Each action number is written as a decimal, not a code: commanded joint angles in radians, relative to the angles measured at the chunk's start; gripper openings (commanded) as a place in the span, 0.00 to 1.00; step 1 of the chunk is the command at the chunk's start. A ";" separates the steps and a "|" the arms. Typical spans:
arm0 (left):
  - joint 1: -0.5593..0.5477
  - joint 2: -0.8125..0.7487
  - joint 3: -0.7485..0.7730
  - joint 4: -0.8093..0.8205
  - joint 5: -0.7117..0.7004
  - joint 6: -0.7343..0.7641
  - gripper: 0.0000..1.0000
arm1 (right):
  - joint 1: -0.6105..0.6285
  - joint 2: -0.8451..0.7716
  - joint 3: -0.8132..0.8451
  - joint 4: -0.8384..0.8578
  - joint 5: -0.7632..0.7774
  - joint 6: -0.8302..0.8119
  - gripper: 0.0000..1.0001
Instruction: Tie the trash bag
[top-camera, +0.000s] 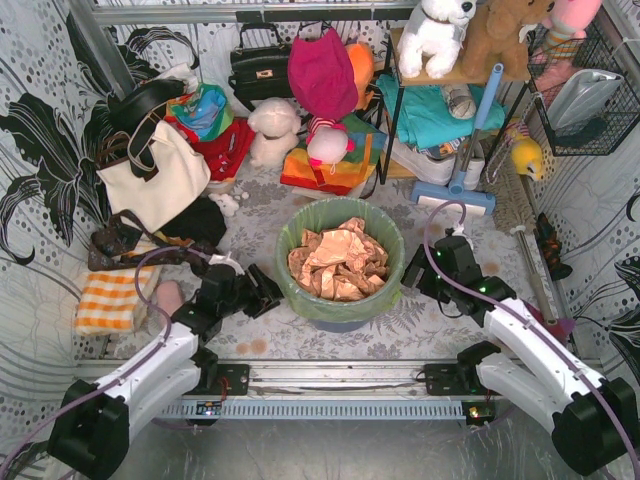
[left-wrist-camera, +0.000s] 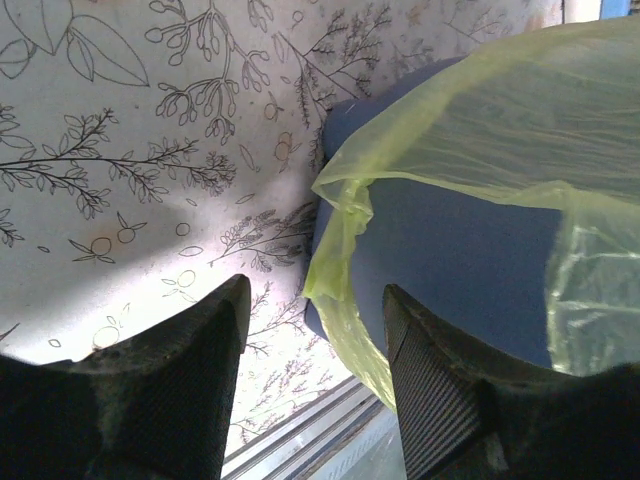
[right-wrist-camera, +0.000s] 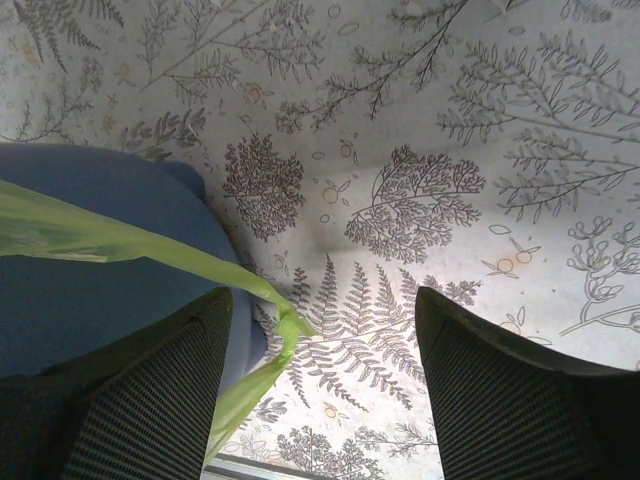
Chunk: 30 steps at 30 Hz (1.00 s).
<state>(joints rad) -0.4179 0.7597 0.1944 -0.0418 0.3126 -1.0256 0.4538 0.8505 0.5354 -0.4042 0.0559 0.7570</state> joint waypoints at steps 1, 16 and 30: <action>0.006 0.041 0.001 0.096 0.034 0.032 0.62 | -0.005 -0.015 -0.044 0.071 -0.060 0.054 0.72; 0.006 0.149 0.022 0.123 0.079 0.103 0.58 | -0.004 -0.045 -0.204 0.271 -0.211 0.143 0.59; 0.005 0.277 0.051 0.143 0.096 0.172 0.56 | -0.005 0.059 -0.263 0.432 -0.335 0.135 0.48</action>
<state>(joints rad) -0.4179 1.0142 0.2081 0.0605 0.4042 -0.9058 0.4538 0.8726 0.2874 -0.0429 -0.2409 0.8974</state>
